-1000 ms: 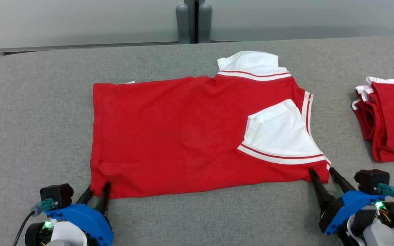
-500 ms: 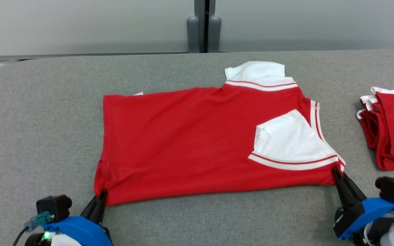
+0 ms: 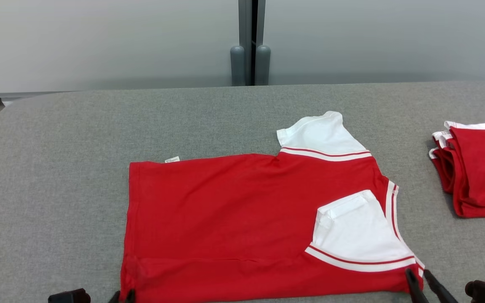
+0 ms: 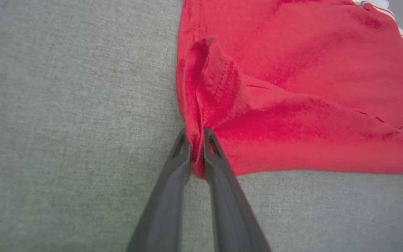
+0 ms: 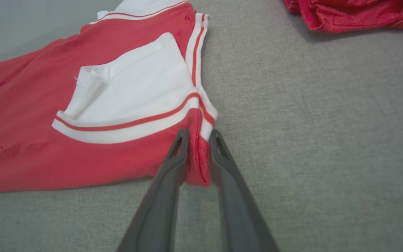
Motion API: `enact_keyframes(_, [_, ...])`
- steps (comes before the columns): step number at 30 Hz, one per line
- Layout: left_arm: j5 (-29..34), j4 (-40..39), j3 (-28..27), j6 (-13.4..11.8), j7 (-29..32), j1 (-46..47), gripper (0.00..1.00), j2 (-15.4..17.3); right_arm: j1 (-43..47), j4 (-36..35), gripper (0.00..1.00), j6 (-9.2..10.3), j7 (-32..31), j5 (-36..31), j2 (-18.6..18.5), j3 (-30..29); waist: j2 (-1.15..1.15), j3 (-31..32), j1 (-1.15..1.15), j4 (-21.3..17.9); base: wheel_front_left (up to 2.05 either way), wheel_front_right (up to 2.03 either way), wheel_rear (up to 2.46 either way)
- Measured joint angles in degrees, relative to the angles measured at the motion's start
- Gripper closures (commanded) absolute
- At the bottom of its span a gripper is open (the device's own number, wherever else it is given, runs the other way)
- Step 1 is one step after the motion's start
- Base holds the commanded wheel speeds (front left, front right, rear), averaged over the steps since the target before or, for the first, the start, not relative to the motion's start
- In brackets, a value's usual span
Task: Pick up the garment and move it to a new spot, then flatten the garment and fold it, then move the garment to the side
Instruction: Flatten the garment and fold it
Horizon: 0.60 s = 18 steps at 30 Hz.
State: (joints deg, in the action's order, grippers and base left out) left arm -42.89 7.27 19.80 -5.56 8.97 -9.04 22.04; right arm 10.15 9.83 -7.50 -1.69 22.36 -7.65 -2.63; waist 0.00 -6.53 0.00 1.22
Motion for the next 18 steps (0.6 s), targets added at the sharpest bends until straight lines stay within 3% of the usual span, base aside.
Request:
enact_keyframes(6, [5.45,-1.55,-0.91,-3.36,-11.36,0.24,0.0,-2.37,-0.81,-6.62,0.0,0.01,3.96,-3.99,0.24,-0.85,0.0,1.68,0.0,-0.2,0.0,0.0,0.0])
enact_keyframes(10, [9.12,-4.32,-1.69,-4.72,-17.29,2.32,0.0,-2.35,-2.03,-13.52,0.0,0.0,3.07,-7.24,0.9,-1.21,0.0,2.9,0.0,-0.11,0.0,0.0,0.0])
enact_keyframes(18, [12.9,-8.31,-1.26,-6.84,-18.3,4.76,0.0,-1.27,-3.59,-19.61,0.0,0.01,-0.71,-9.62,1.25,-1.65,0.0,3.73,0.01,-0.2,0.0,0.0,0.0])
